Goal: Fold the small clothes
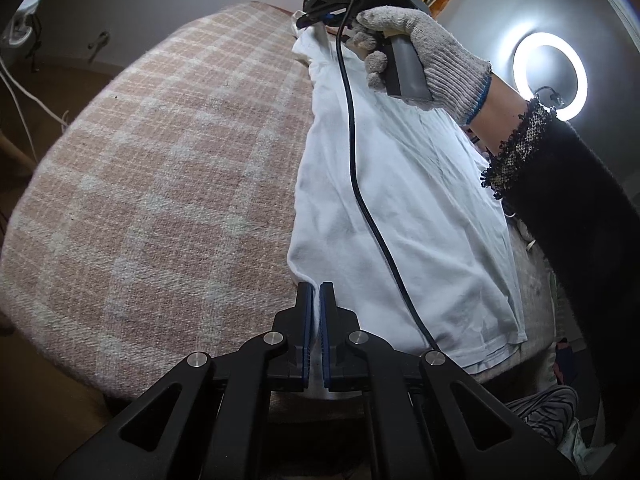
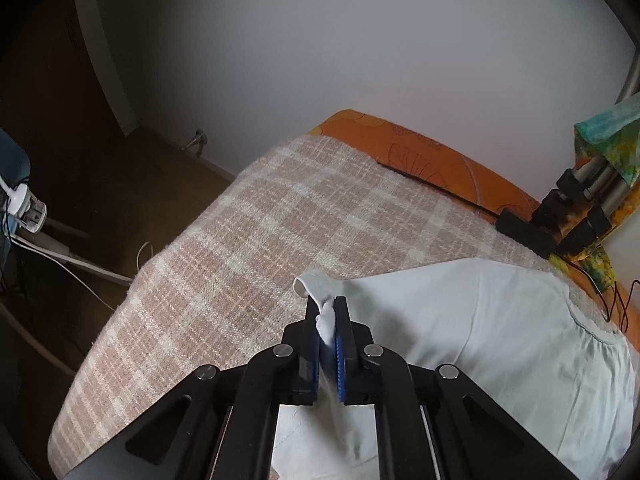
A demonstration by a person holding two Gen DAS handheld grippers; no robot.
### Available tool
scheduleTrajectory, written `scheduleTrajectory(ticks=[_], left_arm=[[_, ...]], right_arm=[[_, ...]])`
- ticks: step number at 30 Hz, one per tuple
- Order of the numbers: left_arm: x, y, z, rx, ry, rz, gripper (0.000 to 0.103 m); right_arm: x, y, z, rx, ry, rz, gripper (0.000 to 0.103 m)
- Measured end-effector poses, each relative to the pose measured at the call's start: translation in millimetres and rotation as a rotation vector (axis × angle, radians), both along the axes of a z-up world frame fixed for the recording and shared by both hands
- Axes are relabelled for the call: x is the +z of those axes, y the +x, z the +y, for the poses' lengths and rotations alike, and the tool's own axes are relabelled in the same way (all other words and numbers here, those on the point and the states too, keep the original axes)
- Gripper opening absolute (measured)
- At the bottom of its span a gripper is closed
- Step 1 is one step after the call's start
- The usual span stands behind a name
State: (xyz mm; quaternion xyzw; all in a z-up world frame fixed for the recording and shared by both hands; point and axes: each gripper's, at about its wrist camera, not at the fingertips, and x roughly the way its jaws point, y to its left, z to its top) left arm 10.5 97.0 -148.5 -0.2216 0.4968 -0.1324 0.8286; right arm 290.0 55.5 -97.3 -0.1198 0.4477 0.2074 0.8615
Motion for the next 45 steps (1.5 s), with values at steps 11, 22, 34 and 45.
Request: scheduleTrajectory(ticks=[11,22,34,45], left_arm=[[23.4,0.0,-22.9,-0.044,-0.004,-0.078,0.002],[39.7,7.8,-86.9,-0.202,-0.009,-0.127,0.002],[10.0,15.6,-140.2,-0.339,0.023,-0.042,0.002],[29.0,-0.4,-128.1,-0.455,-0.026,-0.055,0.008]], right_arm=[[43.2,-10.0,-61.9,-0.074,0.078,-0.06,0.002],[63.5,-14.2,-160.0,-0.185,0.125,-0.092,0.002],[24.2,-3.5,-234.0,-0.293,0.096,-0.022,0.002],[28.8,-14.6,-267.2,-0.345,0.111,-0.014,0.052]])
